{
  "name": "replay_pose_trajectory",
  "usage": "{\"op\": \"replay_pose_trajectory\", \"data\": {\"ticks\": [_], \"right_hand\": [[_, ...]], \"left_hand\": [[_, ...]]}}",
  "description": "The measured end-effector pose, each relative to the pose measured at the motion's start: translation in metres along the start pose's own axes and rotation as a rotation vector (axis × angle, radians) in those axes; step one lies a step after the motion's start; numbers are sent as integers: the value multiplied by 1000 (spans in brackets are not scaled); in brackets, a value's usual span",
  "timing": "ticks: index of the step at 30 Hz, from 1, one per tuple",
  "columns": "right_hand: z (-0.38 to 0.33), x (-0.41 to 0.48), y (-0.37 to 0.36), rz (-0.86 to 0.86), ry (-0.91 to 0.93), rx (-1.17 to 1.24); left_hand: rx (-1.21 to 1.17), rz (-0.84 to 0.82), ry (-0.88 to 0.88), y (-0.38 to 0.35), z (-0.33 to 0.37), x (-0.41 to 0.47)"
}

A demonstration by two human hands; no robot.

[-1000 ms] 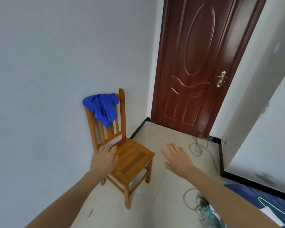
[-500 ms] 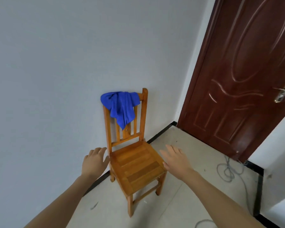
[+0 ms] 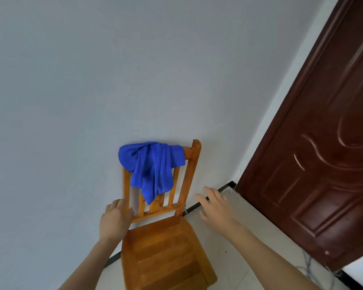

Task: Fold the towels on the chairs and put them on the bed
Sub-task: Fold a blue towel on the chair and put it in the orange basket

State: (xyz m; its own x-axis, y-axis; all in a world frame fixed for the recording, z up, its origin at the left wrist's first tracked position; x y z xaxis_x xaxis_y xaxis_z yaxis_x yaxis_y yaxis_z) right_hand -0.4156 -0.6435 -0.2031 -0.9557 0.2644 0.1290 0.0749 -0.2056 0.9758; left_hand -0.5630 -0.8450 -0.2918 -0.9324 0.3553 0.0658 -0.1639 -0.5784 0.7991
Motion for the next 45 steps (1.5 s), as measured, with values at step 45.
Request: {"op": "replay_pose_trajectory", "data": {"ticks": [45], "right_hand": [[36,308,-92,-117,480,546]], "left_hand": [[452,296,277,-17,100,140]]}}
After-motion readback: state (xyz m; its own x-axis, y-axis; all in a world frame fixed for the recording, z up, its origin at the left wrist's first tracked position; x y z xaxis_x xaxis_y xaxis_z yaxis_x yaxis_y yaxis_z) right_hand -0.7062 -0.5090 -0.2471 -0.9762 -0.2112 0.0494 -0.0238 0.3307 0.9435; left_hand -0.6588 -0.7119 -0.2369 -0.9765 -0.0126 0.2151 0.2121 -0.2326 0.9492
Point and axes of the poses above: each hand's wrist, its own x-axis towards the middle knuckle, its own y-axis out of the back of the hand, z = x × y, the point moved 10 cm from there along x, towards the middle knuckle, and after that the axes turned 1 degree about -z, right-handed, at the moved point
